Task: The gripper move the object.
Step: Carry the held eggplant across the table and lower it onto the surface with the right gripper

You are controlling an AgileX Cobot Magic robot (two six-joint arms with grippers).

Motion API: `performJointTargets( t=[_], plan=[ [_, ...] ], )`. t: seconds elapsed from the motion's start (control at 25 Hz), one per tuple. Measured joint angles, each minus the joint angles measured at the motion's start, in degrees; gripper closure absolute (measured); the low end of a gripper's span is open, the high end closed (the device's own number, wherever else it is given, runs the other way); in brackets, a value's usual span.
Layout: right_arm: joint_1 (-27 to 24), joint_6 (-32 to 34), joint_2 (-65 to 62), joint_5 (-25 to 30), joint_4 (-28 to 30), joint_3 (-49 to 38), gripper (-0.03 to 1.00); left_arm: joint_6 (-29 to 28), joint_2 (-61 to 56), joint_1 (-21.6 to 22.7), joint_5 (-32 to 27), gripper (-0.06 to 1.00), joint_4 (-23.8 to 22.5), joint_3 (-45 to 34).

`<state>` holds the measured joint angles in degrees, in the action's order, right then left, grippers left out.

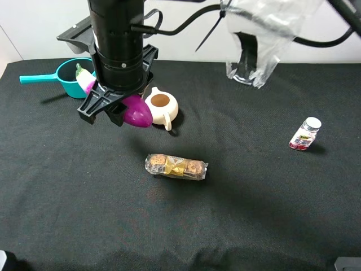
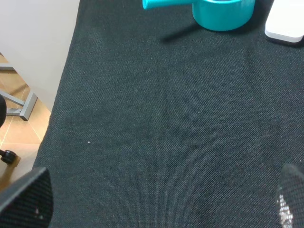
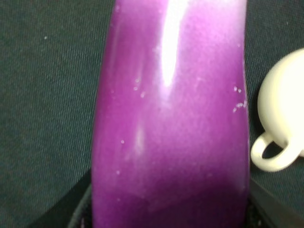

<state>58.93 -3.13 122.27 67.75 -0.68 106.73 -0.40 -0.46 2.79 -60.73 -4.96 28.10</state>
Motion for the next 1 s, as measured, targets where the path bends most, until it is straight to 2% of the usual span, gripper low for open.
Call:
performJointTargets(
  t=[0.48, 1.0],
  plan=[
    [0.0, -1.0, 6.0, -2.9, 0.0, 1.4, 0.58, 0.0, 0.0, 0.0, 0.0, -0.05, 0.0, 0.0],
    [-2.6, -3.3, 11.1, -5.6, -3.1, 2.3, 0.58, 0.0, 0.0, 0.0, 0.0, -0.05, 0.0, 0.0]
  ],
)
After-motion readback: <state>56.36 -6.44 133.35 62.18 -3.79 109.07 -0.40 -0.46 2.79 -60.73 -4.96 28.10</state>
